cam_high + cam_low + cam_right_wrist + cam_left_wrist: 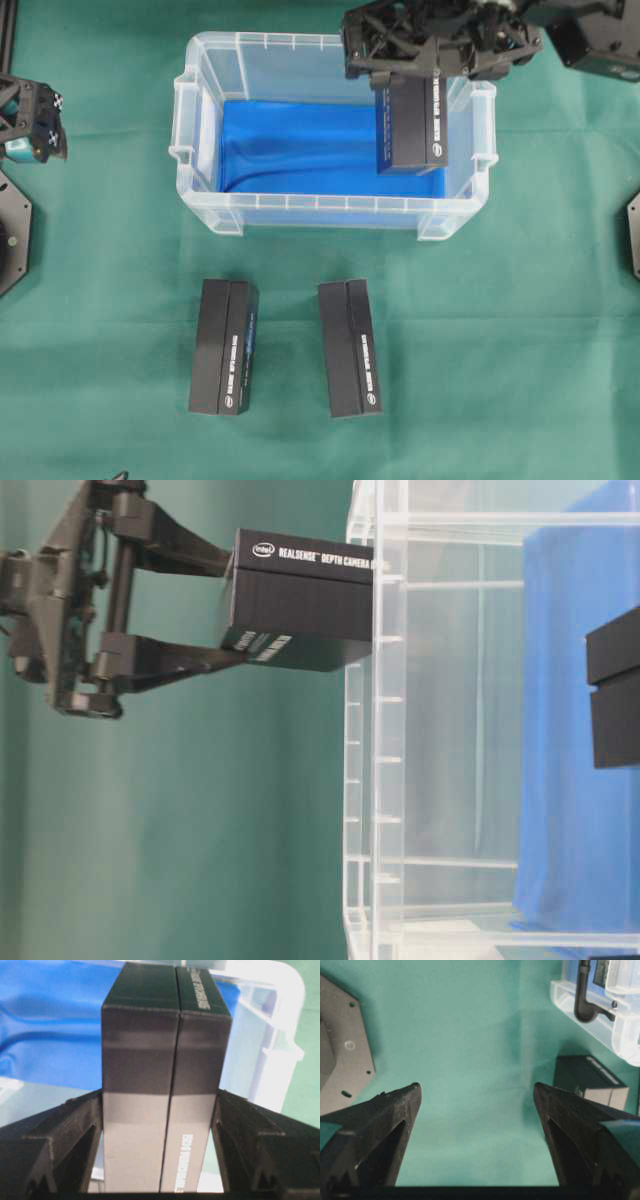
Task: Take out the box from the case.
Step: 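Close the right gripper on the box and lift it up, then carry the held box out of the case toward the front right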
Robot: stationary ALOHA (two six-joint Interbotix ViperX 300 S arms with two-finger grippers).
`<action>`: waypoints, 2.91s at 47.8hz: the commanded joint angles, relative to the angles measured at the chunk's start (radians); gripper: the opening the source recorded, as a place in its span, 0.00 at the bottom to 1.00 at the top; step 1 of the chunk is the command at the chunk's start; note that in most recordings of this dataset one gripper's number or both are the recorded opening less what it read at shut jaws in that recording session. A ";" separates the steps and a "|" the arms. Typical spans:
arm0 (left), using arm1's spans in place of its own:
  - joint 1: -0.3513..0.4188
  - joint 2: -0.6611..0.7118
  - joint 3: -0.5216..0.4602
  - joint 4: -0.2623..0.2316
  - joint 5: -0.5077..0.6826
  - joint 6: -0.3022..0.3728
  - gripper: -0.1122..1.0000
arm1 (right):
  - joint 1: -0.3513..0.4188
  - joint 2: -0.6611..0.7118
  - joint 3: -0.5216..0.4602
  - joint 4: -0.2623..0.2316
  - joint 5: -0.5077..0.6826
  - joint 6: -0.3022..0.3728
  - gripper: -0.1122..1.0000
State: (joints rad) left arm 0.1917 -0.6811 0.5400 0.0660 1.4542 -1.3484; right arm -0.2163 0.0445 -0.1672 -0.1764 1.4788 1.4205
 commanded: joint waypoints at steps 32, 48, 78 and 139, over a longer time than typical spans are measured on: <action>-0.002 -0.002 -0.008 0.003 -0.005 -0.002 0.93 | 0.006 -0.043 -0.115 -0.014 0.087 -0.031 0.70; -0.002 -0.002 -0.008 0.002 -0.006 -0.002 0.93 | 0.008 -0.043 -0.118 -0.012 0.087 -0.032 0.70; -0.002 -0.003 -0.008 0.002 -0.006 -0.003 0.93 | 0.008 -0.043 -0.121 -0.006 0.087 -0.037 0.70; 0.000 -0.003 -0.008 0.008 -0.006 -0.002 0.93 | 0.319 -0.044 -0.120 -0.009 0.235 0.120 0.70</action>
State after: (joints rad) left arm 0.1917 -0.6826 0.5400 0.0690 1.4511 -1.3514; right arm 0.0706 0.0430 -0.2562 -0.1810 1.7073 1.5232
